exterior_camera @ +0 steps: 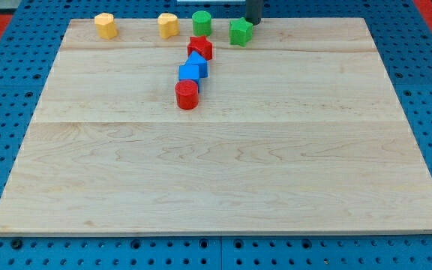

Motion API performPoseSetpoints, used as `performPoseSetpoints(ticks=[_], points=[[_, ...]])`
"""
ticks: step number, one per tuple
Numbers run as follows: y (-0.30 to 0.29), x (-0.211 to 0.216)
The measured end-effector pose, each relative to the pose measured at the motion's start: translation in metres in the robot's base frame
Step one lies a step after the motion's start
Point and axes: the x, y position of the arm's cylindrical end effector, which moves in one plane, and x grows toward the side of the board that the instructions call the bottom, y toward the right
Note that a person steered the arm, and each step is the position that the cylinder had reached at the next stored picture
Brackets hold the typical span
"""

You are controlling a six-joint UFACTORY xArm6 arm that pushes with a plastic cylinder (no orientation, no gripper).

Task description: Push the green circle on the right side of the yellow heart

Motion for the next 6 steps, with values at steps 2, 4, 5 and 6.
performPoseSetpoints(ticks=[2,4,5,6], points=[[-0.165,0.0],[-0.246,0.0],[-0.297,0.015],[-0.273,0.029]])
